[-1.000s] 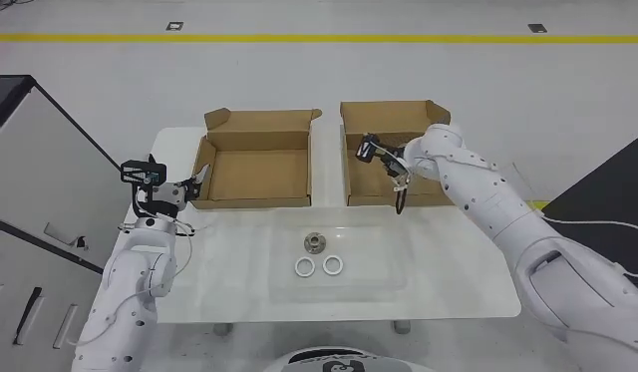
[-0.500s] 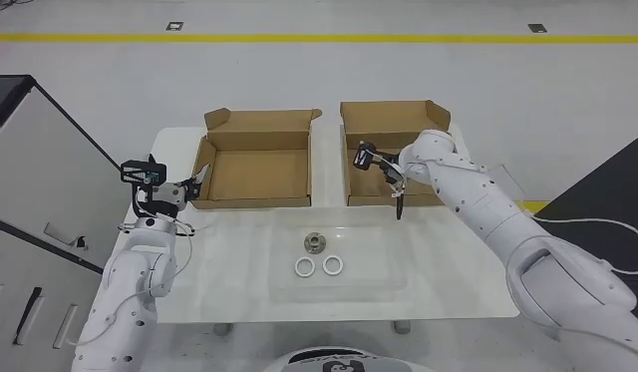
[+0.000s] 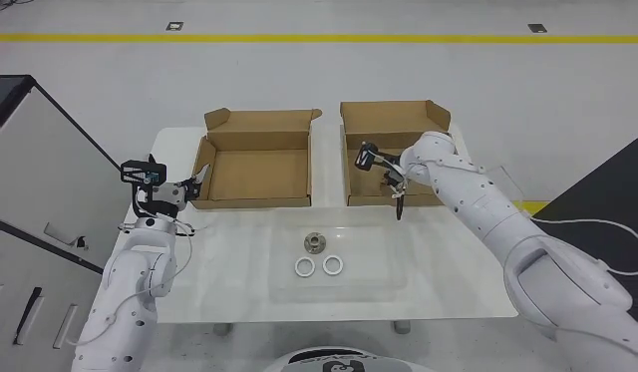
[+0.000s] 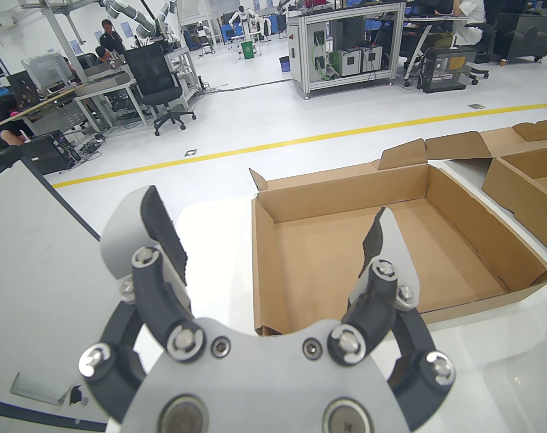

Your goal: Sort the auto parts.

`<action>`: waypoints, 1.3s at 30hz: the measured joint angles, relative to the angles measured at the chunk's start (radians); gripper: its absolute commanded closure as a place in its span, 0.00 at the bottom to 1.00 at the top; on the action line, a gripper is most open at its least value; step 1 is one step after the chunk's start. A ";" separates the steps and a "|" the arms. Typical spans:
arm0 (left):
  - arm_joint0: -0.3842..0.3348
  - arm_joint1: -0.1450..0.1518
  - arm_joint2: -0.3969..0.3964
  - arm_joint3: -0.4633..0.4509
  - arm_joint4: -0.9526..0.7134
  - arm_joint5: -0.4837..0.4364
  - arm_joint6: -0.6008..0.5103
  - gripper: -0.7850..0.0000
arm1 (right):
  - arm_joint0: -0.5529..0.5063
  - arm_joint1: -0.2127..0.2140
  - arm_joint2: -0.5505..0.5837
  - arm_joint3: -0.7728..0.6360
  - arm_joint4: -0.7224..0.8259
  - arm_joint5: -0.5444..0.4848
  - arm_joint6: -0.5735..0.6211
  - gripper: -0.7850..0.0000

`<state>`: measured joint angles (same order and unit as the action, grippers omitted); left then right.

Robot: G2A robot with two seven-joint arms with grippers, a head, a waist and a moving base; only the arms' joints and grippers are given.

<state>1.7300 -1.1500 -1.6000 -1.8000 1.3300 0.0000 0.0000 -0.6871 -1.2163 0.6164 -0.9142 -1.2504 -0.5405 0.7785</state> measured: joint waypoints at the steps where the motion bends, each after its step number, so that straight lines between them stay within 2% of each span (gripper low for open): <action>1: 0.000 0.000 0.000 0.000 0.000 0.000 0.000 0.00 | -0.001 0.001 0.003 -0.001 -0.001 0.000 -0.004 0.51; 2: 0.000 0.000 0.000 0.000 0.000 0.000 0.000 0.00 | -0.001 0.002 0.008 -0.003 -0.001 -0.002 -0.008 0.46; 3: 0.000 0.000 0.000 0.000 0.000 0.000 0.000 0.00 | -0.002 0.003 0.013 -0.006 -0.001 -0.003 -0.012 0.29; 4: 0.000 0.000 0.000 0.000 0.000 0.000 0.000 0.00 | -0.002 0.004 0.018 -0.008 -0.001 -0.003 -0.015 0.19; 5: 0.000 0.000 0.000 0.000 0.000 0.000 0.000 0.00 | -0.003 0.006 0.025 -0.013 -0.002 -0.002 -0.021 0.00; 13: 0.000 0.000 0.000 0.000 0.000 0.000 0.000 0.00 | -0.029 0.037 0.118 -0.101 0.017 0.028 -0.053 0.00; 22: 0.000 0.000 0.000 0.000 0.000 0.000 0.000 0.00 | -0.156 0.111 0.338 -0.376 0.104 0.027 -0.080 0.00; 30: 0.000 0.000 0.000 0.000 0.000 0.000 0.000 0.00 | -0.359 0.177 0.612 -0.671 0.358 -0.058 -0.044 0.00; 35: 0.000 0.000 0.000 0.000 0.000 0.000 0.000 0.00 | -0.477 0.207 0.774 -0.766 0.616 -0.132 -0.004 0.00; 39: 0.000 0.000 0.000 0.000 0.000 0.000 0.000 0.00 | -0.556 0.229 0.890 -0.790 0.837 -0.183 0.047 0.00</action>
<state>1.7300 -1.1500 -1.6000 -1.8000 1.3300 0.0000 0.0000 -1.2428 -0.9877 1.5063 -1.7043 -0.4134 -0.7238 0.8257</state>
